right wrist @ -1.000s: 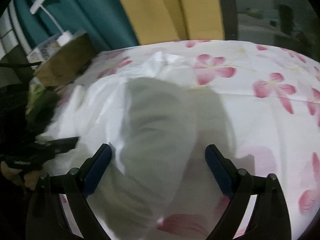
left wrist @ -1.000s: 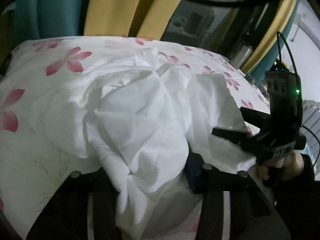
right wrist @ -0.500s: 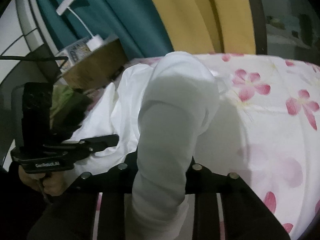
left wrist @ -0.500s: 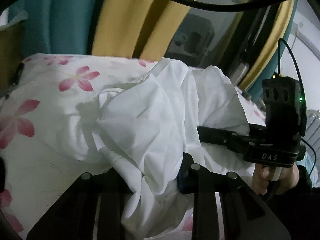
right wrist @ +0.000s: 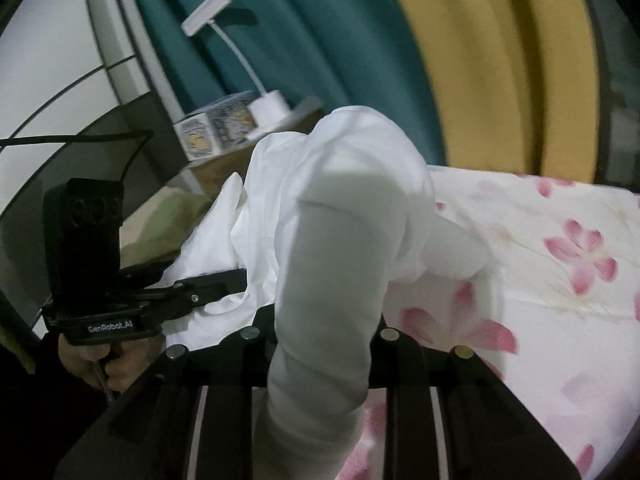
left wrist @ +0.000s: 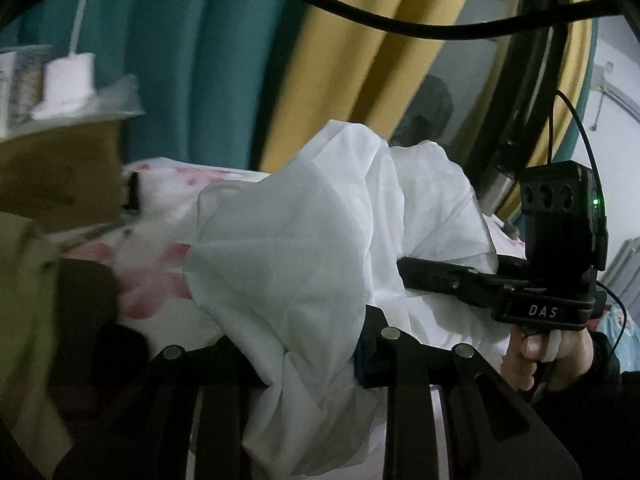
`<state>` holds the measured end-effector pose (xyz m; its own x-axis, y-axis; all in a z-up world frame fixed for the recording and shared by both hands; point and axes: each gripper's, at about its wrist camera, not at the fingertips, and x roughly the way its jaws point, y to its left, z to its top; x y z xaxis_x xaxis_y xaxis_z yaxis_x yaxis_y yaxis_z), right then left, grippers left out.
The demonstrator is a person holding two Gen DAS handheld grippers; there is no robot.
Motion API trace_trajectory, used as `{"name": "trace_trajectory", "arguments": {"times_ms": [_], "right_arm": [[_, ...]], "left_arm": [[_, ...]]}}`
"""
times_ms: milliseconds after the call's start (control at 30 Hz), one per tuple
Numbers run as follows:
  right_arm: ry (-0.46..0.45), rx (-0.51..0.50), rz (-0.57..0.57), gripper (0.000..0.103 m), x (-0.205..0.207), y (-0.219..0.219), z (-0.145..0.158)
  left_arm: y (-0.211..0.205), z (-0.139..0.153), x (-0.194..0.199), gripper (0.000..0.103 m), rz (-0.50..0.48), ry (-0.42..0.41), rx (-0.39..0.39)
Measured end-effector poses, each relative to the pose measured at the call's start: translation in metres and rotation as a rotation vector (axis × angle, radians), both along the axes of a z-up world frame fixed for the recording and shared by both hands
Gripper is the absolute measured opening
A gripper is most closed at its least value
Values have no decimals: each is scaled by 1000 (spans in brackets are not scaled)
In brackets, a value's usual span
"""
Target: Fold large clothes
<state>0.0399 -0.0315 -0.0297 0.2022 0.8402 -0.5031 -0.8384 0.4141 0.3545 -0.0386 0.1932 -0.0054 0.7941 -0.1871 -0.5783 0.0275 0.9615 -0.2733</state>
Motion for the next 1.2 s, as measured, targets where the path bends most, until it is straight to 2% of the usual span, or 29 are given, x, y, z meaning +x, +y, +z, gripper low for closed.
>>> {"name": "trace_trajectory", "arguments": {"times_ms": [200, 333, 400, 467, 533, 567, 600, 667, 833, 1000, 1133, 1200], "right_arm": [[21, 31, 76, 24, -13, 38, 2], [74, 2, 71, 25, -12, 56, -19], [105, -36, 45, 33, -5, 57, -36], [160, -95, -31, 41, 9, 52, -60], [188, -118, -79, 50, 19, 43, -72], [189, -120, -97, 59, 21, 37, -74], [173, -127, -121, 66, 22, 32, -74], [151, -128, -144, 70, 23, 24, -69], [74, -156, -191, 71, 19, 12, -53], [-49, -183, -244, 71, 22, 11, -38], [-53, -267, -245, 71, 32, 18, -54], [-57, -278, -251, 71, 32, 18, -56]], "left_arm": [[33, 5, -22, 28, 77, 7, 31], [50, -17, -16, 30, 131, 83, 35], [57, -31, -13, 30, 169, 131, 53], [66, -46, -9, 30, 210, 168, 67], [68, -52, -8, 30, 199, 159, 68], [67, -52, -6, 30, 196, 159, 75], [68, -52, -4, 30, 195, 161, 83], [68, -51, -1, 30, 198, 165, 91], [72, -39, 8, 31, 218, 161, 110], [86, -29, 6, 33, 243, 132, 82], [82, -30, 9, 35, 244, 151, 106], [83, -28, 9, 35, 245, 150, 94]]}}
